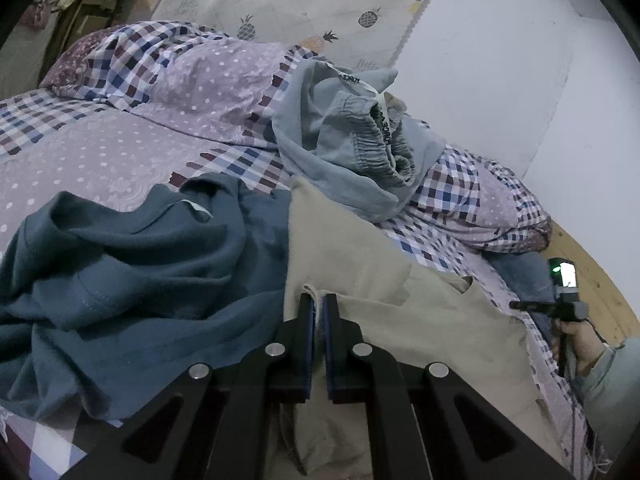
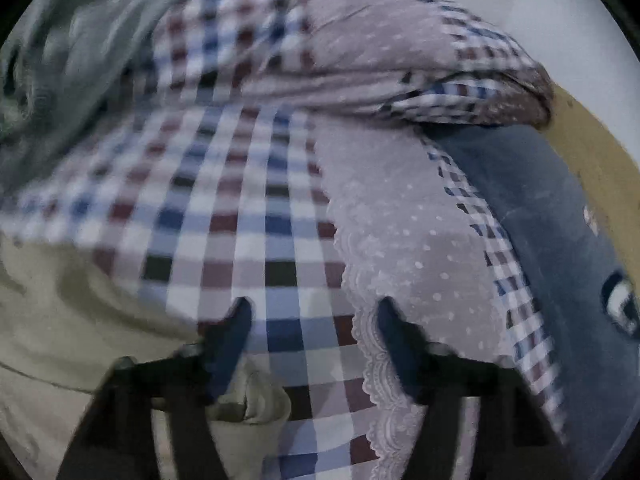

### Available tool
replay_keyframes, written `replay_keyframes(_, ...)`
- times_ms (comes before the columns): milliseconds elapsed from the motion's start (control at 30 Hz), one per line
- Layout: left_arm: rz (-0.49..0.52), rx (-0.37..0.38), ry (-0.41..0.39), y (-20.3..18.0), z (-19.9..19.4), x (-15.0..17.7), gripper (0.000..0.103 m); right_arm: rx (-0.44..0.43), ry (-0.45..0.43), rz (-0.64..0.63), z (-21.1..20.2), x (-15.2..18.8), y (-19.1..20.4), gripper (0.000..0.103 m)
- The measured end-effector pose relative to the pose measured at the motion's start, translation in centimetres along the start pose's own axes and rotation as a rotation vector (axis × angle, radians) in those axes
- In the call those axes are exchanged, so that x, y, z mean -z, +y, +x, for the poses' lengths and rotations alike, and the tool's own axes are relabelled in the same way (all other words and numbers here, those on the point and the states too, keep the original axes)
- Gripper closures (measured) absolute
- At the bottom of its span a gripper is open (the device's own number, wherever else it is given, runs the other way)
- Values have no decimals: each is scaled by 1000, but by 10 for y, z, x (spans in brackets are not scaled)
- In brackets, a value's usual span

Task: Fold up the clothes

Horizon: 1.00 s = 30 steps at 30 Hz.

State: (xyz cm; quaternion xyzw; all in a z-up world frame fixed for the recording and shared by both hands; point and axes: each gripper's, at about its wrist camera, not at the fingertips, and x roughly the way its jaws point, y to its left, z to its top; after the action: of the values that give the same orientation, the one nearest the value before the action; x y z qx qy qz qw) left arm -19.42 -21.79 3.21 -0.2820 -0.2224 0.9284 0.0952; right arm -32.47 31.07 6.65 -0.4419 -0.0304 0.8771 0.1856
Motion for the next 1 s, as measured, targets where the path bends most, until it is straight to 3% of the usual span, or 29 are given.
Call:
replay_keyframes(100, 0, -1, 8, 0, 1, 0, 100, -175, 46, 102, -2, 4, -19, 32)
replay_keyframes(200, -7, 5, 8, 1, 1, 0, 99, -249, 110, 200, 5, 14, -40, 34)
replay_keyframes(267, -7, 4, 7, 1, 1, 0, 99, -325, 174, 309, 16, 24, -57, 51)
replay_keyframes(300, -7, 4, 7, 1, 1, 0, 99, -371, 205, 349, 21, 28, -61, 66)
replay_keyframes(367, -9, 5, 9, 2, 1, 0, 99, -430, 250, 355, 27, 32, -57, 79)
replay_keyframes(400, -10, 5, 10, 2, 1, 0, 99, -444, 259, 347, 28, 32, -54, 92)
replay_keyframes(433, -11, 5, 10, 2, 1, 0, 99, -418, 235, 308, 20, 28, -48, 101)
replay_keyframes(500, -11, 6, 10, 2, 2, 0, 99, -332, 170, 229, 5, 18, -37, 102)
replay_keyframes(533, -11, 6, 10, 2, 2, 0, 99, -157, 80, 163, -10, 12, -34, 103)
replay_keyframes(567, -10, 5, 9, 2, 1, 0, 99, 56, -30, 61, -29, 7, -25, 103)
replay_keyframes(600, -10, 4, 8, 2, 1, 0, 99, 141, -113, 8, -43, 6, -18, 103)
replay_keyframes(633, -9, 4, 8, 2, 1, 0, 99, 172, -155, -19, -52, 4, -15, 102)
replay_keyframes(700, -9, 3, 8, 2, 1, 0, 99, -72, 30, 113, -34, 1, -28, 101)
replay_keyframes(767, -9, 2, 9, 2, 1, 0, 99, -215, 119, 237, -23, 6, -40, 98)
replay_keyframes(800, -9, 2, 9, 2, 1, 0, 99, -286, 148, 301, -18, 10, -44, 87)
replay_keyframes(833, -9, 2, 9, 2, 1, 0, 99, -347, 174, 358, -14, 15, -48, 66)
replay_keyframes(900, -9, 3, 8, 2, 1, 0, 99, -401, 218, 434, -6, 23, -51, 54)
replay_keyframes(1000, -9, 5, 7, 2, 1, 0, 99, -405, 282, 468, 6, 32, -45, 53)
